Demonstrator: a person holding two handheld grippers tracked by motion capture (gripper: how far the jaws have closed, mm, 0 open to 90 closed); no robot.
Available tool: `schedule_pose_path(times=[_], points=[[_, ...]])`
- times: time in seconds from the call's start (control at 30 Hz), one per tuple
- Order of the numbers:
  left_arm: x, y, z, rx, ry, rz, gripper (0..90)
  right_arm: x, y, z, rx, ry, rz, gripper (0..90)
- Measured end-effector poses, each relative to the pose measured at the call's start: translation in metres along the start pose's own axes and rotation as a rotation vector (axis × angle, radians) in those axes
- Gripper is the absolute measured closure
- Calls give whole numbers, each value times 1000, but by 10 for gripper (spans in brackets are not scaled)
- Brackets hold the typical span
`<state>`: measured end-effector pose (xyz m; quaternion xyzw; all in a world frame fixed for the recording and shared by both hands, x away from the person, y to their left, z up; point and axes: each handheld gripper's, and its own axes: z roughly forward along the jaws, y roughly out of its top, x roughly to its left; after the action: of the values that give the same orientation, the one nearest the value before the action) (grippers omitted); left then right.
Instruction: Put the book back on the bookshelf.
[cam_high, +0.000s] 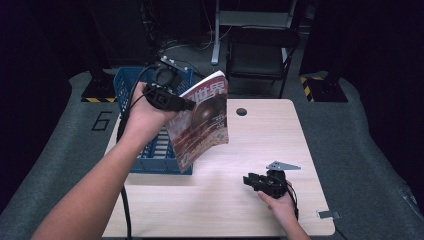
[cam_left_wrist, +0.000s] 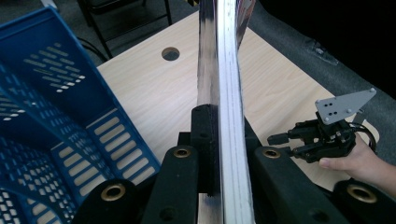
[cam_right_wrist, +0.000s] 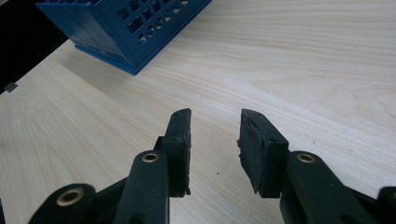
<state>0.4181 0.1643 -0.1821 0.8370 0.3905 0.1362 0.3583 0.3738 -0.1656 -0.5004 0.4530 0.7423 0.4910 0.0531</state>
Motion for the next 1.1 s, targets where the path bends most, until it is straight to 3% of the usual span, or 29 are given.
schedule_pose_path(times=[0.23,1.1], points=[[11,-4,-16,0,33,-6,841,0,0,0,3,5,0,636],[70,-47,-58,-1,140,-118,841,1,0,4,13,10,-9,623]])
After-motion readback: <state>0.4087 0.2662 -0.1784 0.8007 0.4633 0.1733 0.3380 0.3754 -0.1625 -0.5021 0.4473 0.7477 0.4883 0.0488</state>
